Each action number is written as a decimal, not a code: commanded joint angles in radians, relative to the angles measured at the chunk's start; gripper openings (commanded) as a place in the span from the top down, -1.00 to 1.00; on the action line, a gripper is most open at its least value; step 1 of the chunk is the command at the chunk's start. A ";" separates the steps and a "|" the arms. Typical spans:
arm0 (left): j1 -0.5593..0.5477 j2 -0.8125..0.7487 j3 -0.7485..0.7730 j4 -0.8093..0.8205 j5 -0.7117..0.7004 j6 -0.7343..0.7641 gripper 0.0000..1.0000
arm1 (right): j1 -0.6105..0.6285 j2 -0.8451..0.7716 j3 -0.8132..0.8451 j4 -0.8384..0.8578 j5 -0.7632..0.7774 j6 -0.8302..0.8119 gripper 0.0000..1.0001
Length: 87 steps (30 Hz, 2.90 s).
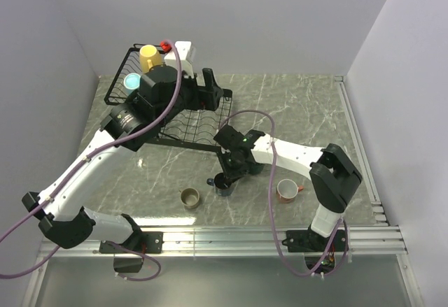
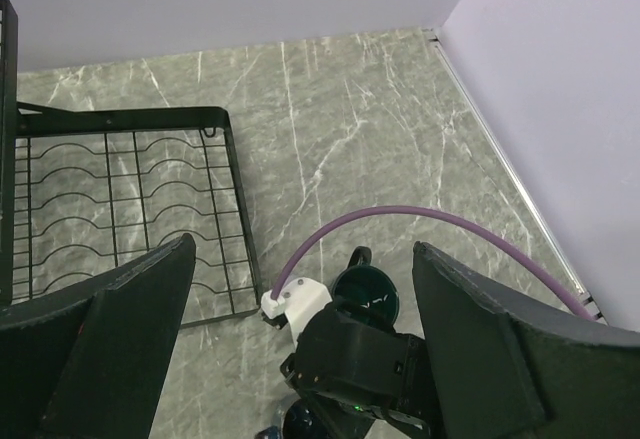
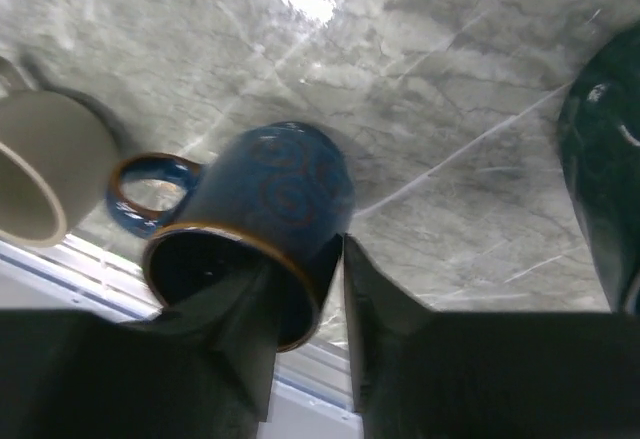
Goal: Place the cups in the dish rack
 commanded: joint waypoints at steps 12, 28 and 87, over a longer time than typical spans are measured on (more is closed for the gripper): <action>0.013 -0.023 0.013 -0.013 0.064 -0.047 -0.94 | -0.013 -0.112 0.068 -0.056 0.089 0.006 1.00; 0.323 -0.122 -0.470 0.902 0.996 -0.589 -0.91 | -0.653 -0.522 0.017 0.427 -0.806 0.457 1.00; 0.216 0.043 -0.472 0.955 0.938 -0.555 -0.72 | -0.627 -0.419 -0.209 1.261 -0.950 1.080 1.00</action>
